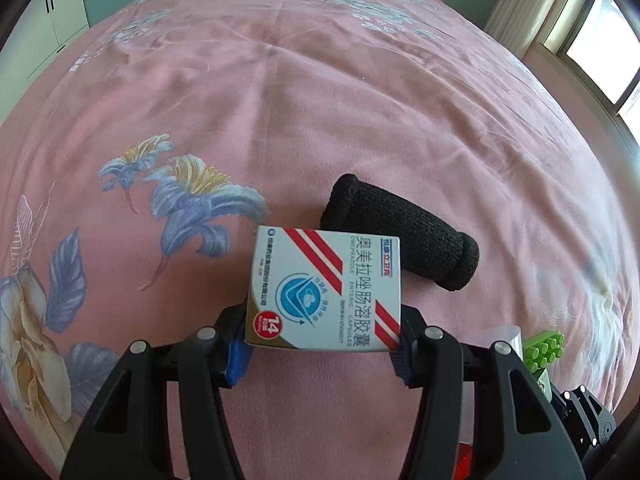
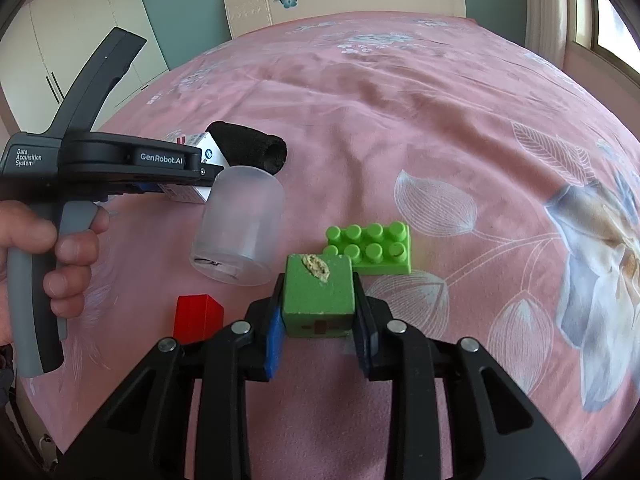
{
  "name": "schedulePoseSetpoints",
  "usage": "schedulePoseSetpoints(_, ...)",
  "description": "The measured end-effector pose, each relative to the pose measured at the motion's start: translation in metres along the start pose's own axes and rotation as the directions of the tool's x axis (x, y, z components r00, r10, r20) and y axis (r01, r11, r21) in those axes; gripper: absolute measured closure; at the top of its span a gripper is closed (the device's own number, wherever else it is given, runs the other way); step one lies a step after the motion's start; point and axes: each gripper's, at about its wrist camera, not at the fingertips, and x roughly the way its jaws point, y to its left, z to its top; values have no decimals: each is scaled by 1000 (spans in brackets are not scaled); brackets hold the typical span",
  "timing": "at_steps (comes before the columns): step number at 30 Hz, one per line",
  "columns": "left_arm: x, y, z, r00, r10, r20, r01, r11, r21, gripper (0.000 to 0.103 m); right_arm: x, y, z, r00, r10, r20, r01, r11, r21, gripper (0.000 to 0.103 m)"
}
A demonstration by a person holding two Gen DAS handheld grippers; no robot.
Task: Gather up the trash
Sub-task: 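Grasp the white medicine box with left tool while right tool grasps the green block, then carry the medicine box and green cube block with both tools over the white bin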
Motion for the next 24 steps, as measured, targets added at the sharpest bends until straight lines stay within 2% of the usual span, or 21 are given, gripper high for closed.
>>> schedulePoseSetpoints(16,-13,5,-13,1000,-11,-11,11,1000,19,46,-22,-5,-11,1000,3,8,-3,1000,27,73)
schedulePoseSetpoints(24,-47,10,-33,1000,-16,18,15,997,74,46,-51,-13,-15,1000,20,13,-20,999,29,73)
